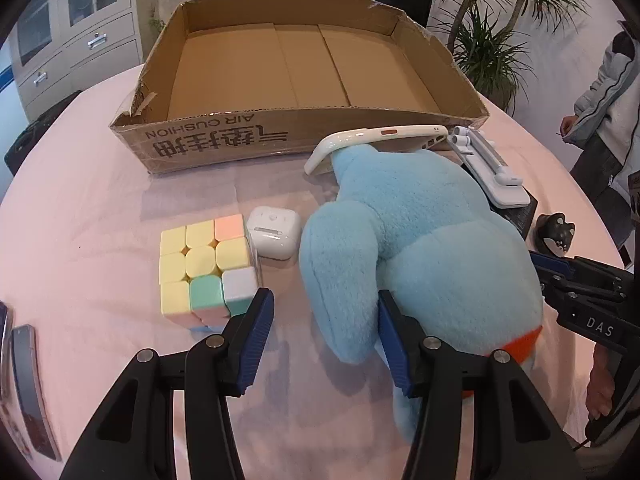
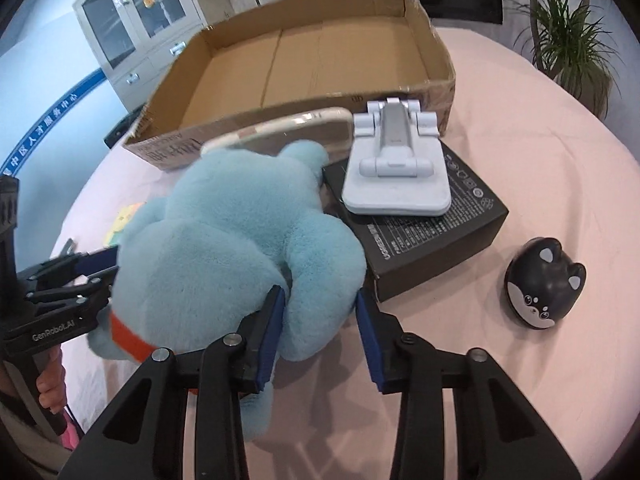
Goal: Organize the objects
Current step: 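Grasp the light-blue plush toy with both grippers and lift it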
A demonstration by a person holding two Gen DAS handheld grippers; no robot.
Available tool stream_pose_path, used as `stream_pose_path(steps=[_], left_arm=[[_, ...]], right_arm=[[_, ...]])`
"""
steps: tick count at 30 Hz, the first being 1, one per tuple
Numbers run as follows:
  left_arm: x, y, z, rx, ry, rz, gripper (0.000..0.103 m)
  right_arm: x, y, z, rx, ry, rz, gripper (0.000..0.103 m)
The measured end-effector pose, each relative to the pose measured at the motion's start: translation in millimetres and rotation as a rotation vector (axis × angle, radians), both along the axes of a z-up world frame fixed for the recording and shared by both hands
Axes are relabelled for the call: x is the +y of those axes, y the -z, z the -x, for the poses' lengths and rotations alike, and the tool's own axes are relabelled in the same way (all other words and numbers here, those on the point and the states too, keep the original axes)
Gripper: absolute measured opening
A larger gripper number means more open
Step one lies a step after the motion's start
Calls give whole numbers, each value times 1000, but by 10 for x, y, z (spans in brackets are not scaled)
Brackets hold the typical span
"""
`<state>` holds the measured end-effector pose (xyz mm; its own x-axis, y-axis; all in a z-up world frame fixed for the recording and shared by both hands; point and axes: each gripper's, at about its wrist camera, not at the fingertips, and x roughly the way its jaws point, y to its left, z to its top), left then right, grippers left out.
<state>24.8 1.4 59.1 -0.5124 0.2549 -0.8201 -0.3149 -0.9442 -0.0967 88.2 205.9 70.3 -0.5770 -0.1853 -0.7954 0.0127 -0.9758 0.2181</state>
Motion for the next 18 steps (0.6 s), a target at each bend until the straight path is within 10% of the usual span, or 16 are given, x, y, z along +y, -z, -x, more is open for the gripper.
stream_pose_path(steps=[6, 18], left_arm=[[12, 74, 112, -39, 19, -22, 28], [-22, -46, -117, 45, 34, -39, 24]], right_arm=[[44, 150, 80, -54, -7, 58, 30], [-61, 16, -120, 13, -35, -8, 23]])
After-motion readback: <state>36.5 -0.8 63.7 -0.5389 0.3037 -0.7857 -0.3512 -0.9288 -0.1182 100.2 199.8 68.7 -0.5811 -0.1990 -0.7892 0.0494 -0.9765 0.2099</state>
